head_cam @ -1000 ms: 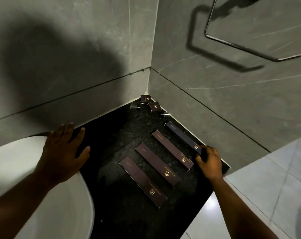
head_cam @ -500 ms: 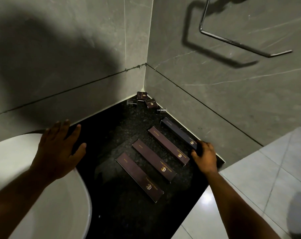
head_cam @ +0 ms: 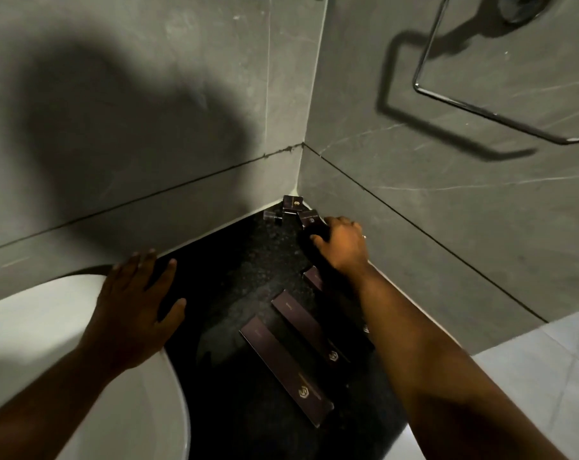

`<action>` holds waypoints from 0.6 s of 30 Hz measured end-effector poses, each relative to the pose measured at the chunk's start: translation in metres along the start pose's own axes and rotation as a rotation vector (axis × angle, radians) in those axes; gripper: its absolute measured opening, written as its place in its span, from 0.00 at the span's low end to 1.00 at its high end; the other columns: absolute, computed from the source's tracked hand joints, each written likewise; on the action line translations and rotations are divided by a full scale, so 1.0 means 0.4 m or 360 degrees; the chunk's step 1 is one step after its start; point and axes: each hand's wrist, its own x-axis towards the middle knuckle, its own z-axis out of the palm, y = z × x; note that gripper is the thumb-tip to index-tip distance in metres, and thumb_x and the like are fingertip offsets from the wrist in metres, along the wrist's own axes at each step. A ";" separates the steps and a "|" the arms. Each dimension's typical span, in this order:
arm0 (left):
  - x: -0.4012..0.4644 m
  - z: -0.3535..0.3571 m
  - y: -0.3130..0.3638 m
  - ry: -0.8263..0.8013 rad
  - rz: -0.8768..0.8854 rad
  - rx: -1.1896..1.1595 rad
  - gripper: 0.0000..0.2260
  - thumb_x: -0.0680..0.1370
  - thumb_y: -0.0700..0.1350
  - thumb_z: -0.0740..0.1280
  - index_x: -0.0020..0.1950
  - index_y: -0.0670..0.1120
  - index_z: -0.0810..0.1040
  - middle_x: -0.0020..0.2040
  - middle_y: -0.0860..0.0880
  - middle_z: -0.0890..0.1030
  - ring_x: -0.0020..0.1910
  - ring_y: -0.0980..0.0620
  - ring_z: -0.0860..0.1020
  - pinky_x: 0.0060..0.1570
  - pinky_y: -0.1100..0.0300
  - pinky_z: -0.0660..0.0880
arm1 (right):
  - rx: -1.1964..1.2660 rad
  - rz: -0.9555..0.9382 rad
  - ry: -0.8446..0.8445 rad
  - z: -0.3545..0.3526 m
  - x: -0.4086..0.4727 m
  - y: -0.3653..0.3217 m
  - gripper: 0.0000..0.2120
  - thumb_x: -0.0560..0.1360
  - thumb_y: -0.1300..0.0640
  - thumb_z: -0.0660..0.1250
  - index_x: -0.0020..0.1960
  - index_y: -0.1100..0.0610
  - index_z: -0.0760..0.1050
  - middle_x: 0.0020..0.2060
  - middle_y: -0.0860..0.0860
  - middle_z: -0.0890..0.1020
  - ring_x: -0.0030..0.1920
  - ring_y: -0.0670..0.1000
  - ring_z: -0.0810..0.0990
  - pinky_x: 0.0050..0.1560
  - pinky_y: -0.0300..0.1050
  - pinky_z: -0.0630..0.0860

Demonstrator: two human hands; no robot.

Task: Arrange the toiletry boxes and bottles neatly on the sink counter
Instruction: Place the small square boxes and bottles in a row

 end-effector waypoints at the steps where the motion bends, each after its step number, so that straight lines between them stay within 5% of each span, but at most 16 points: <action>1: 0.000 0.000 0.001 0.0001 0.0008 0.0012 0.32 0.72 0.59 0.53 0.69 0.40 0.70 0.70 0.32 0.69 0.69 0.31 0.66 0.65 0.34 0.61 | -0.0073 0.0008 -0.0047 0.007 0.034 -0.022 0.23 0.73 0.44 0.66 0.62 0.56 0.74 0.59 0.59 0.78 0.60 0.61 0.73 0.61 0.54 0.71; 7: 0.005 0.020 -0.015 0.0059 0.0040 0.0046 0.31 0.75 0.60 0.52 0.71 0.42 0.68 0.71 0.34 0.67 0.70 0.32 0.64 0.65 0.35 0.62 | -0.0404 0.0180 -0.0270 0.086 0.205 -0.061 0.26 0.74 0.39 0.63 0.60 0.57 0.76 0.59 0.59 0.79 0.62 0.62 0.74 0.62 0.53 0.70; 11: 0.004 0.032 -0.023 0.0079 0.0015 0.0007 0.31 0.73 0.58 0.53 0.74 0.45 0.61 0.75 0.35 0.60 0.74 0.34 0.58 0.69 0.37 0.57 | -0.0340 0.0257 -0.0295 0.147 0.247 -0.050 0.20 0.74 0.46 0.65 0.60 0.57 0.77 0.62 0.59 0.78 0.65 0.63 0.72 0.67 0.52 0.68; 18: 0.001 0.022 -0.020 0.0047 -0.0017 -0.0010 0.31 0.73 0.56 0.54 0.75 0.46 0.61 0.75 0.36 0.61 0.73 0.35 0.58 0.69 0.37 0.59 | -0.0198 0.0061 -0.0218 0.084 0.143 -0.081 0.19 0.68 0.46 0.68 0.51 0.59 0.80 0.49 0.61 0.83 0.52 0.62 0.80 0.55 0.50 0.75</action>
